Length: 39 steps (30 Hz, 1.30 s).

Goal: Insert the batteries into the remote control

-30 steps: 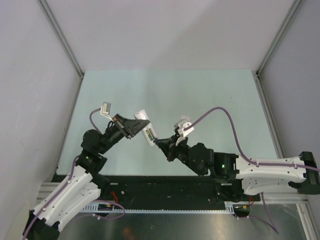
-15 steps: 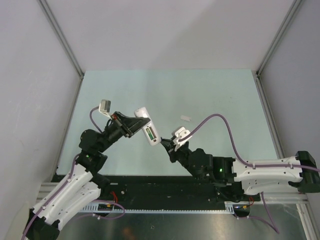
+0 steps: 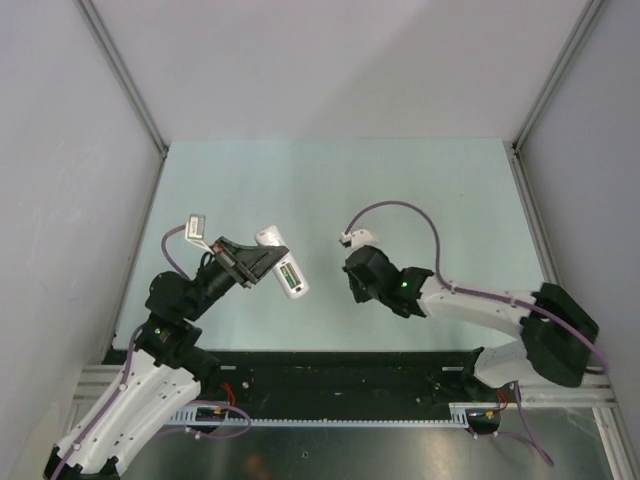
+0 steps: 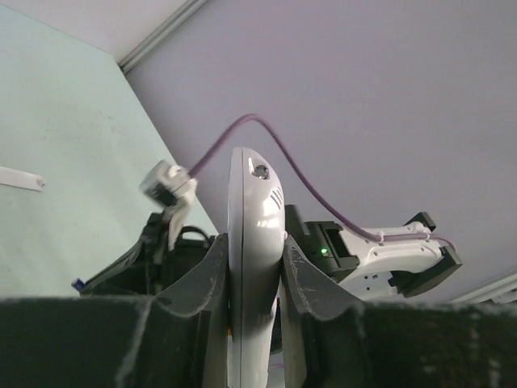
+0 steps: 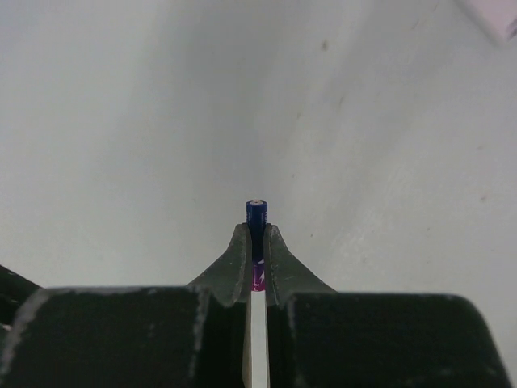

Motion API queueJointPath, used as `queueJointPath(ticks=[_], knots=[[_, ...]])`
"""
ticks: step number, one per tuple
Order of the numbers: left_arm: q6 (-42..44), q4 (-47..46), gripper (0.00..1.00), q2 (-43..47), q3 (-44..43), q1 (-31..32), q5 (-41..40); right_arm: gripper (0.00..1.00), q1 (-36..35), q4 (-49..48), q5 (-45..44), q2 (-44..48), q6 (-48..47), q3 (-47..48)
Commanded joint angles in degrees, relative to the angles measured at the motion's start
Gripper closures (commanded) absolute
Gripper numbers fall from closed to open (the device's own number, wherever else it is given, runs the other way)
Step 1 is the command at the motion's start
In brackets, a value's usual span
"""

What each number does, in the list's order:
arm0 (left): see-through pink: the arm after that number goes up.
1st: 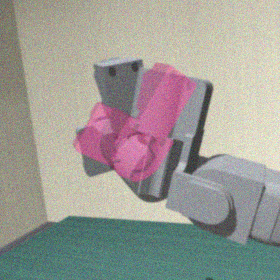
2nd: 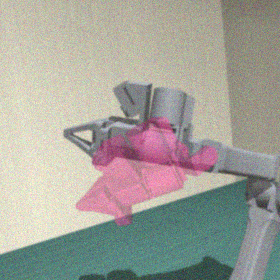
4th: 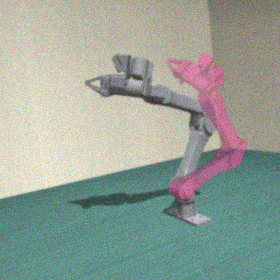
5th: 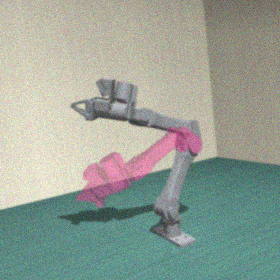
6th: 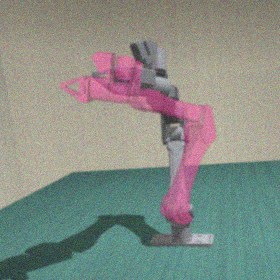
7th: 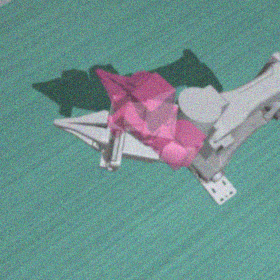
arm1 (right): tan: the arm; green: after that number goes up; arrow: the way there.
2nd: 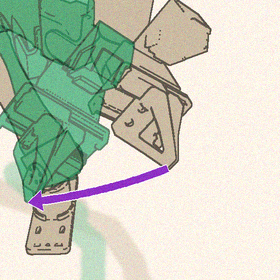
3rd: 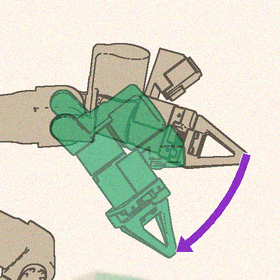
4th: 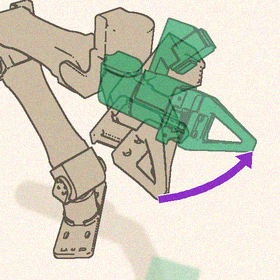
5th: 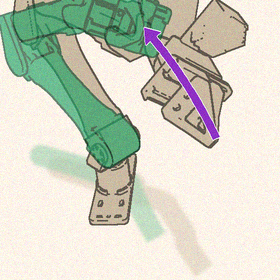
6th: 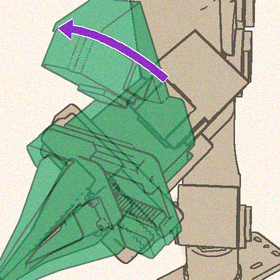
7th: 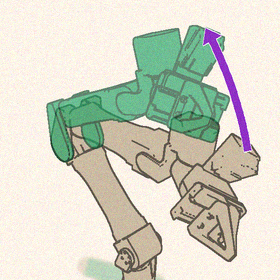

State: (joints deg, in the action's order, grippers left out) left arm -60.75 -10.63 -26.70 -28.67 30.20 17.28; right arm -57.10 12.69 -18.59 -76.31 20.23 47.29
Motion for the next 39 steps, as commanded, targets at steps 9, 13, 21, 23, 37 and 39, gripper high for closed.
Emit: queueJointPath(ticks=[9, 13, 21, 23, 37, 39], knots=[[3.97, 4.04, 1.00, 2.88, -0.34, -0.22, -1.98, 1.00, 2.26, -1.26, 5.76, -15.70, 7.37, 1.67], [4.24, 4.22, 1.00, 2.97, 0.01, -0.22, -2.25, 1.00, 2.87, -0.91, 5.40, -18.87, 7.28, 2.11], [4.94, 4.39, 1.00, 3.14, 0.28, -0.22, -2.60, 0.68, 3.93, 0.40, 6.46, -20.89, 7.37, 3.07], [5.12, 4.48, 1.00, 3.23, 0.36, -0.22, -2.69, 0.60, 3.93, 1.20, 6.37, -20.54, 7.46, 3.60], [4.94, 4.83, 1.00, 4.20, 0.89, -0.22, -2.69, 0.54, 7.35, 15.95, 13.74, -18.17, 3.86, 16.51], [4.77, 4.83, 1.00, 4.29, 0.98, -0.22, -2.78, 0.55, 7.62, 17.63, 15.15, -19.39, 2.02, 18.10]])
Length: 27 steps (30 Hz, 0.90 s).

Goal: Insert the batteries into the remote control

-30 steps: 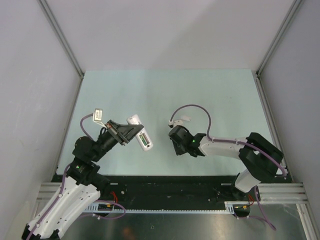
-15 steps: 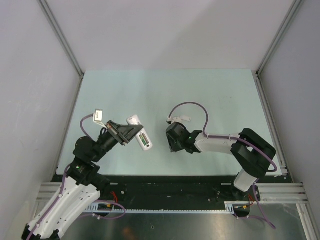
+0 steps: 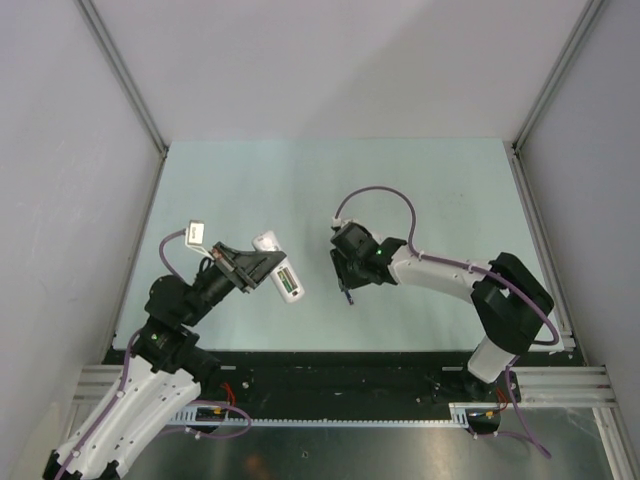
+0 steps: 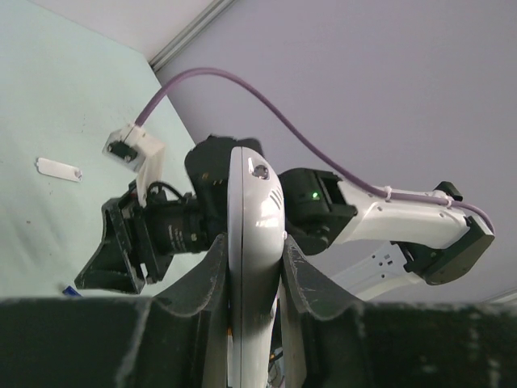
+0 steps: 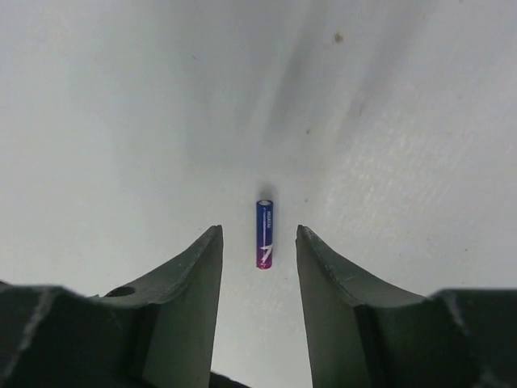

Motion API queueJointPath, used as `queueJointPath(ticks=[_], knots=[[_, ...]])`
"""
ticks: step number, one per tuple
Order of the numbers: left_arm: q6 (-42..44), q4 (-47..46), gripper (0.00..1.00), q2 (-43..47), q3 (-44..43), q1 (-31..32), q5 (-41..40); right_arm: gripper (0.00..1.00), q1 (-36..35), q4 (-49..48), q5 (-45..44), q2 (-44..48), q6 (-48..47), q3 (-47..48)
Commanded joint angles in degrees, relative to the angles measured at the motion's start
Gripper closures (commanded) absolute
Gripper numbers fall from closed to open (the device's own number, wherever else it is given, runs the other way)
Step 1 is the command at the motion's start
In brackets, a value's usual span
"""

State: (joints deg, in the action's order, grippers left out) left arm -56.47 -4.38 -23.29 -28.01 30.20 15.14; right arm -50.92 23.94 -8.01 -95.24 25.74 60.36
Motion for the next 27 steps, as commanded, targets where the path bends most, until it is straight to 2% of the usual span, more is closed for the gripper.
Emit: queueJointPath(ticks=[1, 13, 27], knots=[[0.39, -1.33, 1.00, 0.96, 0.41, -0.22, -0.46, 0.56, 1.61, 8.03, 5.80, -0.91, -3.94, 6.42], [0.48, -1.42, 1.00, 1.14, 0.76, -0.22, 0.07, 0.53, 1.43, 13.93, 7.48, -7.76, -7.28, 12.15], [0.48, -1.42, 1.00, 1.40, 1.03, -0.22, 0.07, 0.57, 1.96, 14.11, 7.13, -12.51, -9.30, 14.52]])
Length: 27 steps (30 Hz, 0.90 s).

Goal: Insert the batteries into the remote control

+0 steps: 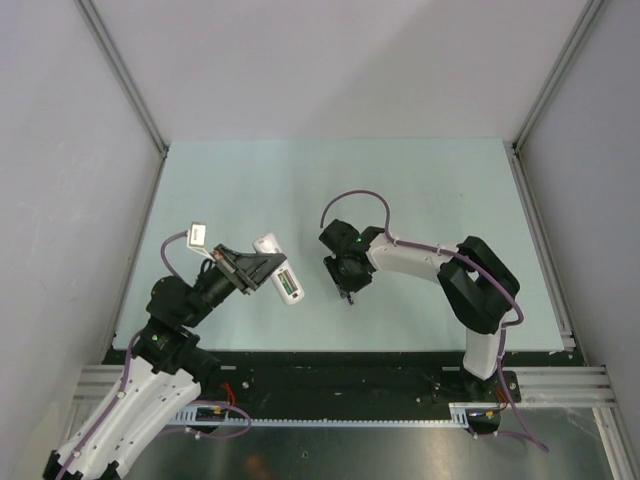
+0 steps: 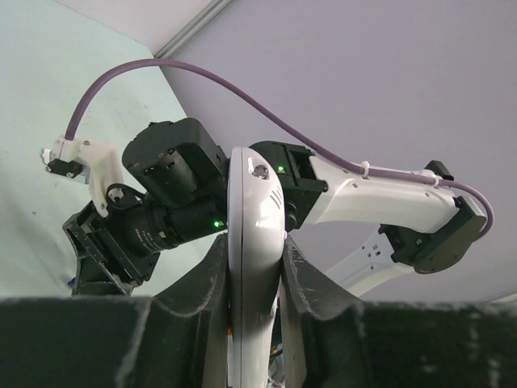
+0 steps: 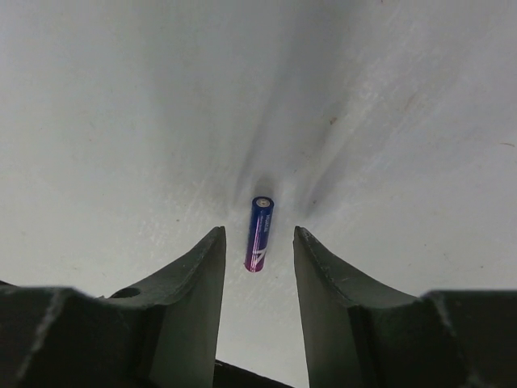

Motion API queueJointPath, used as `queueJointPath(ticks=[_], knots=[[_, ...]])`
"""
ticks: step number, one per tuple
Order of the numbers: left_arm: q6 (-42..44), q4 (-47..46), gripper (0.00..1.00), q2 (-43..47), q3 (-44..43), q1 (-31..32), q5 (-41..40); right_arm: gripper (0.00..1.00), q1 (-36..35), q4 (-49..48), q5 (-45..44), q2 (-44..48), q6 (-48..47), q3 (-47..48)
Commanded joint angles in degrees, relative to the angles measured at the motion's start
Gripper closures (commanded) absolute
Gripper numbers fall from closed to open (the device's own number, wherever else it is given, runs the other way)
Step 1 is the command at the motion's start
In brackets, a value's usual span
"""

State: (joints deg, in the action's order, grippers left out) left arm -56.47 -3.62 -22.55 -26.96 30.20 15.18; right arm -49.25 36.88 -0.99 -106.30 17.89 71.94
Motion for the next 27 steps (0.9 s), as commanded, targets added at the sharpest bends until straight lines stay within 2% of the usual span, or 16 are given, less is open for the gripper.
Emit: queueJointPath(ticks=[1, 9, 27], knots=[[0.48, -2.18, 1.00, 0.66, 0.07, -0.22, 0.03, 0.58, 0.30, 1.26, 0.03, -1.63, -1.45, 3.11], [0.57, -2.18, 1.00, 0.84, 0.15, -0.22, 0.11, 0.62, 0.48, 1.35, -0.76, -3.03, -1.63, 3.64], [0.31, -2.18, 1.00, 1.10, 0.42, -0.14, 0.29, 0.64, 0.83, 0.12, -0.41, -4.61, -1.63, 4.70]])
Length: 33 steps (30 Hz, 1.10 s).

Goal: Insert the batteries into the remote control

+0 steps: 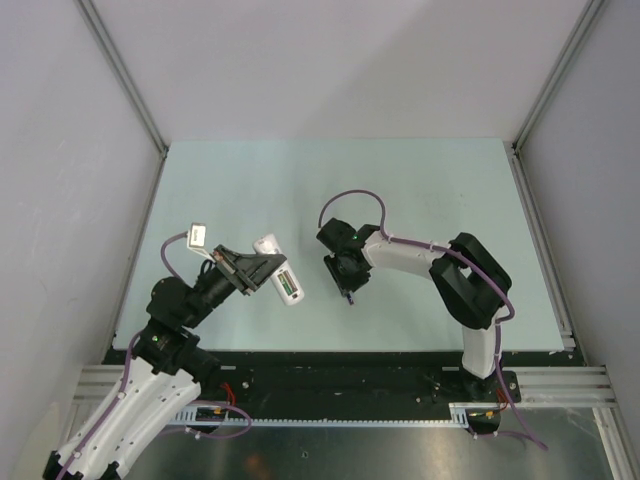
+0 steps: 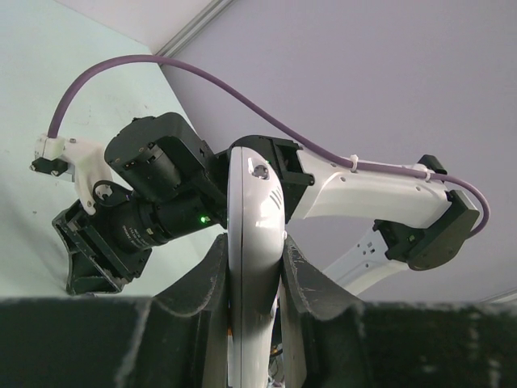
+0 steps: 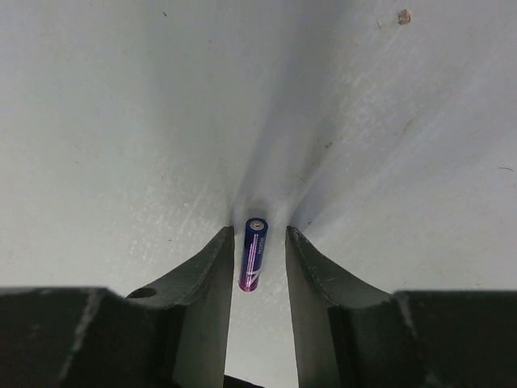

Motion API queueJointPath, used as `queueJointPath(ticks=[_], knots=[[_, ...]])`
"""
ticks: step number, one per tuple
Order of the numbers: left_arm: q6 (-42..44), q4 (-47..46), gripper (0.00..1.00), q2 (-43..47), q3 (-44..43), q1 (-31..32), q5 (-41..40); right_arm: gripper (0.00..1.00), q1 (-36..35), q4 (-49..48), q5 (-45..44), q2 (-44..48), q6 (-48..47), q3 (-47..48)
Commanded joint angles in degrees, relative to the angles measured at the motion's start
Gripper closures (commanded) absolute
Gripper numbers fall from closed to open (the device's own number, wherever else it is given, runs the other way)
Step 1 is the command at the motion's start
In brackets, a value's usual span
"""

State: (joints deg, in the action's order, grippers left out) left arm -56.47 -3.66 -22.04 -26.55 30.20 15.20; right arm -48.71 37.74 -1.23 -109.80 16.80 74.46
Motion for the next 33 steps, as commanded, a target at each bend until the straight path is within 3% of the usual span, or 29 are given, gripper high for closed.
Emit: queueJointPath(ticks=[1, 9, 14, 19, 23, 33], knots=[[0.31, -2.14, 1.00, 0.68, 0.00, -0.22, 0.35, 0.65, 0.19, -0.73, -0.08, -1.29, -0.54, 2.36], [0.48, -2.14, 1.00, 0.60, 0.09, -0.22, 0.44, 0.80, 0.19, 0.49, 0.18, -1.91, -0.80, 2.71], [0.39, -2.14, 1.00, 0.77, 0.09, -0.22, 0.44, 1.00, 0.11, 0.76, 0.01, -1.03, -0.45, 2.71], [0.31, -2.14, 1.00, 0.60, -0.26, -0.22, 0.53, 1.00, 0.11, 0.32, -1.40, 1.69, 0.78, 2.63], [0.31, -2.14, 1.00, -0.19, -0.87, -0.22, 0.36, 1.00, -1.38, -1.70, -7.44, 8.44, 2.45, 2.62], [-0.48, -2.14, 1.00, -4.15, -5.79, -0.22, -2.98, 1.00, -12.63, -13.90, -26.52, 34.17, 3.25, -1.41]])
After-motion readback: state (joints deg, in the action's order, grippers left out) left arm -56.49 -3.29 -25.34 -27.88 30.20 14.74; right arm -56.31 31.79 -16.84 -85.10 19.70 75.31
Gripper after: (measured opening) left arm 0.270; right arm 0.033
